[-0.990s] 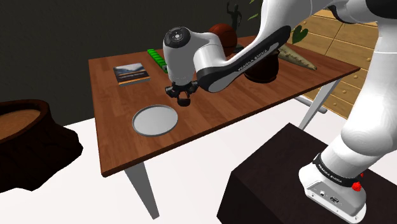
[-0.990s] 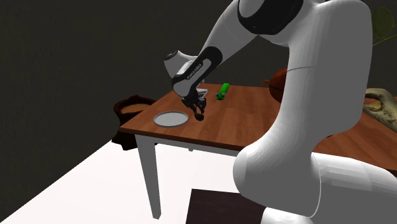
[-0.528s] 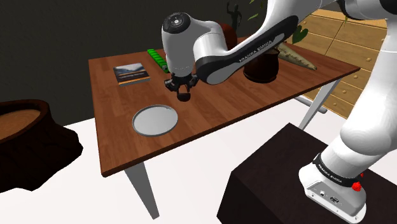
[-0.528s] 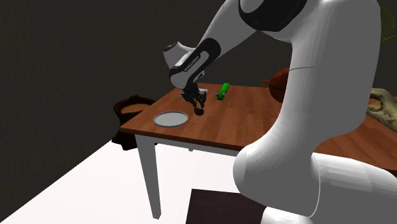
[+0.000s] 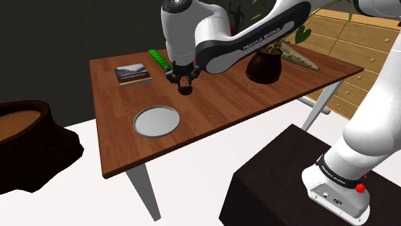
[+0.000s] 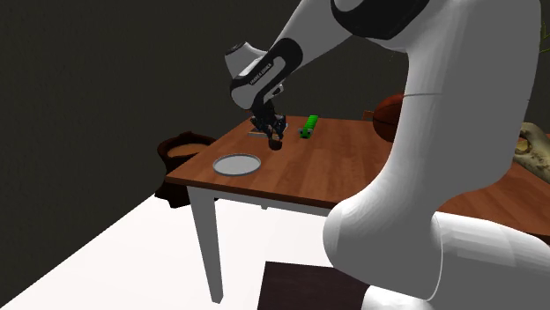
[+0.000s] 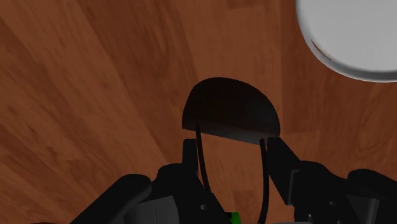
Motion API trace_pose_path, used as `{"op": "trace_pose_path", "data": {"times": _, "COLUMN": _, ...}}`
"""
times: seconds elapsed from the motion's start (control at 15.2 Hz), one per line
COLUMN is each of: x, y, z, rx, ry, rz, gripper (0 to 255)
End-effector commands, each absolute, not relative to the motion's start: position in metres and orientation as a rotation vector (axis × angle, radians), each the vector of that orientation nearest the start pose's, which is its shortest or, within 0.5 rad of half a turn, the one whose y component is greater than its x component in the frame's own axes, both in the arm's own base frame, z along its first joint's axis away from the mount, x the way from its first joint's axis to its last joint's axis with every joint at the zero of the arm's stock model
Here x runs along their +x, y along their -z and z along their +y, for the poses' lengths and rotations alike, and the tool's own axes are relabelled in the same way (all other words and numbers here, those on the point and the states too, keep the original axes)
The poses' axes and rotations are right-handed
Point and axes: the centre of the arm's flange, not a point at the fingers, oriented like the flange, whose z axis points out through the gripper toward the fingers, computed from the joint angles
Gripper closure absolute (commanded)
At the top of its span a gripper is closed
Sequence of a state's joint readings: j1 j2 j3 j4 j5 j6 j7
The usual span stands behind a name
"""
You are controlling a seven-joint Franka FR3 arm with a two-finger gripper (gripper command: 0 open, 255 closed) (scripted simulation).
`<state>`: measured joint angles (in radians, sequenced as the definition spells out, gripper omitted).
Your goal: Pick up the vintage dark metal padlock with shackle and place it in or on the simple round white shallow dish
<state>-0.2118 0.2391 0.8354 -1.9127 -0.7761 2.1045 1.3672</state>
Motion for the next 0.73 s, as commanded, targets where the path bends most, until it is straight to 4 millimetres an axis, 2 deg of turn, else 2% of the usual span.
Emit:
{"op": "trace_pose_path", "data": {"times": 0.0, "x": 0.524, "y": -0.43, "z": 0.307, "rx": -3.221, "ry": 0.75, "rz": 0.606, "gripper": 255}}
{"op": "trace_pose_path", "data": {"times": 0.13, "x": 0.524, "y": -0.44, "z": 0.307, "rx": -3.221, "ry": 0.75, "rz": 0.606, "gripper": 255}}
{"op": "trace_pose_path", "data": {"times": 0.66, "x": 0.518, "y": -0.443, "z": 0.412, "rx": -3.221, "ry": 0.75, "rz": 0.606, "gripper": 255}}
